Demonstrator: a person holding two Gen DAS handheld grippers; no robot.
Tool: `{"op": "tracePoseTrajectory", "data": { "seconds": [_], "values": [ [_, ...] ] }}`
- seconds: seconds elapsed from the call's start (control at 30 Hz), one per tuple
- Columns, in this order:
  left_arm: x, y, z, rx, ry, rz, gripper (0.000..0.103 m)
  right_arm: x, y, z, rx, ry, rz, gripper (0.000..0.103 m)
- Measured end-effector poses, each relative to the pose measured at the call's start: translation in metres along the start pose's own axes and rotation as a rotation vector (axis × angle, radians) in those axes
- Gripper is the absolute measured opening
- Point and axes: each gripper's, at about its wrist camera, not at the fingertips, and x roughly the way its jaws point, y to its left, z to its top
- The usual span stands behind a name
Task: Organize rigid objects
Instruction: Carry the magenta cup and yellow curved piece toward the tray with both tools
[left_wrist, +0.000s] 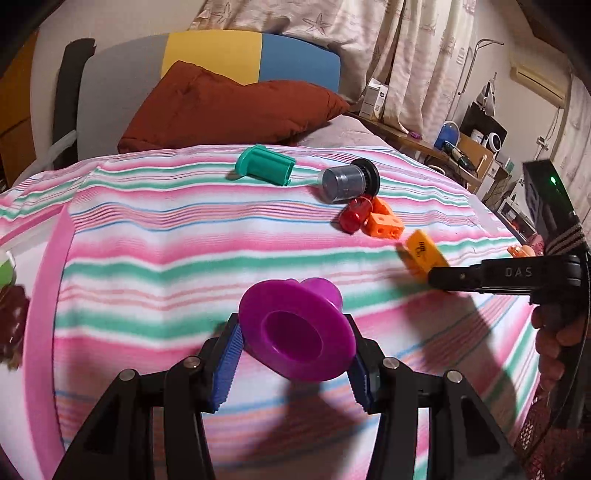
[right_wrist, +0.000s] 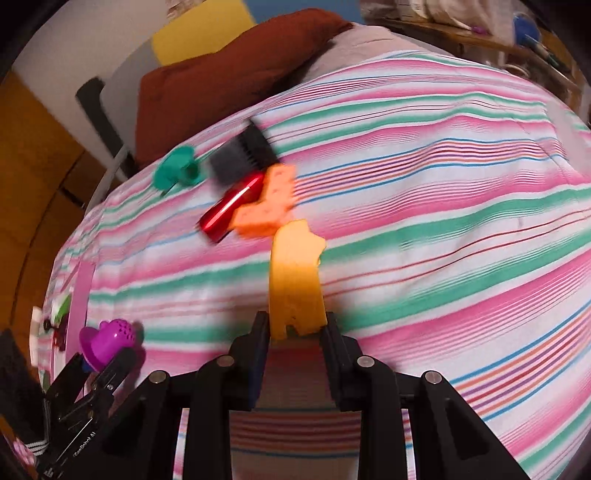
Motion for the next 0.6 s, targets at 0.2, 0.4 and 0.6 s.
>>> {"op": "tracePoseTrajectory", "data": {
  "seconds": [0.2,0.4,0.6],
  "values": [
    [-0.024,0.004,-0.017,0.007,-0.01,-0.015,0.052,0.001,0.026,-0.016,-0.062,0.005,0.012,0.028],
    [-0.063,0.021,-0.021,-0.024,-0.076,-0.021,0.052,0.001,0.033,-0.021,-0.073,-0.003,0.025,0.028],
    [-0.104,0.045,-0.021,-0.067,-0.151,0.018,0.052,0.001,0.042,-0.025,-0.081,-0.011,0.06,0.028]
  ]
}}
